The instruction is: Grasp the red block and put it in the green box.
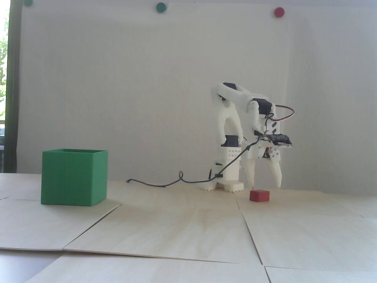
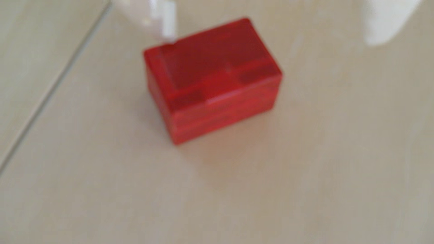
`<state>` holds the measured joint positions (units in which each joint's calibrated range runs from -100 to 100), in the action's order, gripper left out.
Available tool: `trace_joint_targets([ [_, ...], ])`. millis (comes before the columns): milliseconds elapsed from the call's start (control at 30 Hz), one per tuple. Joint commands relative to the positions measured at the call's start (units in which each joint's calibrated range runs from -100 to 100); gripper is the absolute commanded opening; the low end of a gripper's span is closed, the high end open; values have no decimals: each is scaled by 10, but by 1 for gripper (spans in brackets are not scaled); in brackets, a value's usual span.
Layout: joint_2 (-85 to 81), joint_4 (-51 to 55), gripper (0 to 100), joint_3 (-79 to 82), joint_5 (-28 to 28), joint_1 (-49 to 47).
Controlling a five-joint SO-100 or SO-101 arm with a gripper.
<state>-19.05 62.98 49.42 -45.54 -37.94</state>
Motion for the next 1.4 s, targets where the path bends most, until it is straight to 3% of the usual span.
trace_joint_targets([
  [0,1,8,35,-37,2,4],
  [267,1,42,37,-35,3,34],
  [700,1,6,37,16,28,46],
  [1233,2,4,37,30,46,-38],
  [1367,2,-40,37,53,47,-38],
])
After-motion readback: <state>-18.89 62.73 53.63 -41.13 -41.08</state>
